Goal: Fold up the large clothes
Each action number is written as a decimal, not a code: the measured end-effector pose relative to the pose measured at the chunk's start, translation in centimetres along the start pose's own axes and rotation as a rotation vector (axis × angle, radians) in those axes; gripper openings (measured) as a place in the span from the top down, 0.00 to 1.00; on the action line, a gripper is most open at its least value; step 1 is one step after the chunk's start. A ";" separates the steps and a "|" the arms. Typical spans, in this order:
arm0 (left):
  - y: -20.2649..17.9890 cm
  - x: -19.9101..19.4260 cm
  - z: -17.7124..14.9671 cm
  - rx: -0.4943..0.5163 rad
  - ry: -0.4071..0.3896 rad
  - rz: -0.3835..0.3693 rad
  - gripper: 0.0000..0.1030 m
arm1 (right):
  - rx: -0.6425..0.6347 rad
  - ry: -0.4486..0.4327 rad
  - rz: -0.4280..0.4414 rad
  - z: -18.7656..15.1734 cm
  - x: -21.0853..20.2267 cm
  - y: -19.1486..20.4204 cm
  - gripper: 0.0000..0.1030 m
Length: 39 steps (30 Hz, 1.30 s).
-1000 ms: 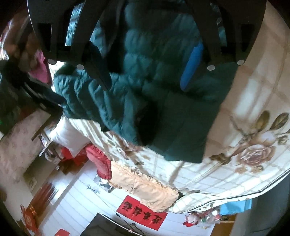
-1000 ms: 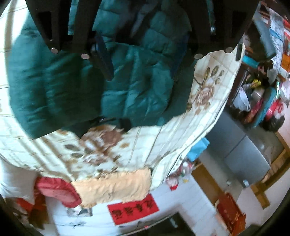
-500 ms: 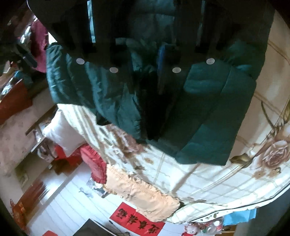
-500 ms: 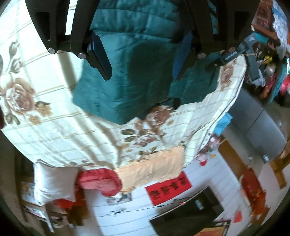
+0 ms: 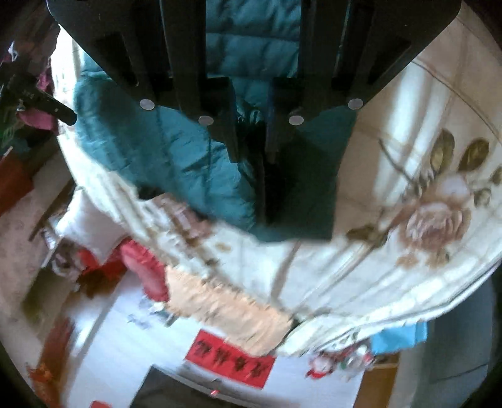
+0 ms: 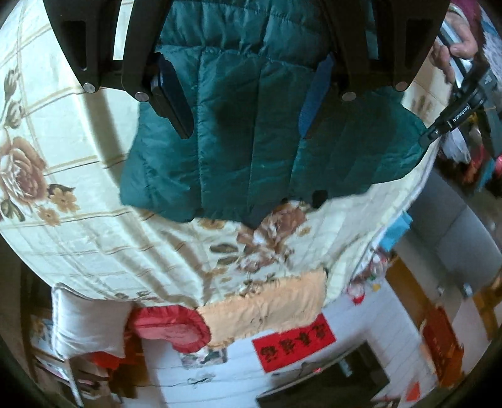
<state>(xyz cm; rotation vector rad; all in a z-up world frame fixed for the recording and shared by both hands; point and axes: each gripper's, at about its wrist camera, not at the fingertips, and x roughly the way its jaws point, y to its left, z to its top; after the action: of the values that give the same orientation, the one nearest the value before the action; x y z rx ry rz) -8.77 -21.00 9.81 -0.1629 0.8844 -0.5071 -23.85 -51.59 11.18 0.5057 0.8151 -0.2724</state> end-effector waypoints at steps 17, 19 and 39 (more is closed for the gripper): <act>-0.2 -2.9 0.7 -0.007 -0.038 -0.005 0.46 | -0.027 -0.086 -0.094 -1.2 -0.6 0.1 0.34; -1.3 -3.9 0.9 0.029 -0.083 -0.003 0.38 | 0.015 -0.117 -0.137 -0.1 -2.0 -1.9 0.34; -6.5 4.6 -3.0 0.250 0.035 0.134 0.37 | 0.076 0.056 -0.169 -2.5 2.3 -7.9 0.79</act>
<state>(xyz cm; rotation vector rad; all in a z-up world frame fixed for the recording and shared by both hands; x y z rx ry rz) -10.96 -28.68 6.89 0.1327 0.8520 -0.4920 -27.15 -57.06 5.46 0.5183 0.9059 -0.4482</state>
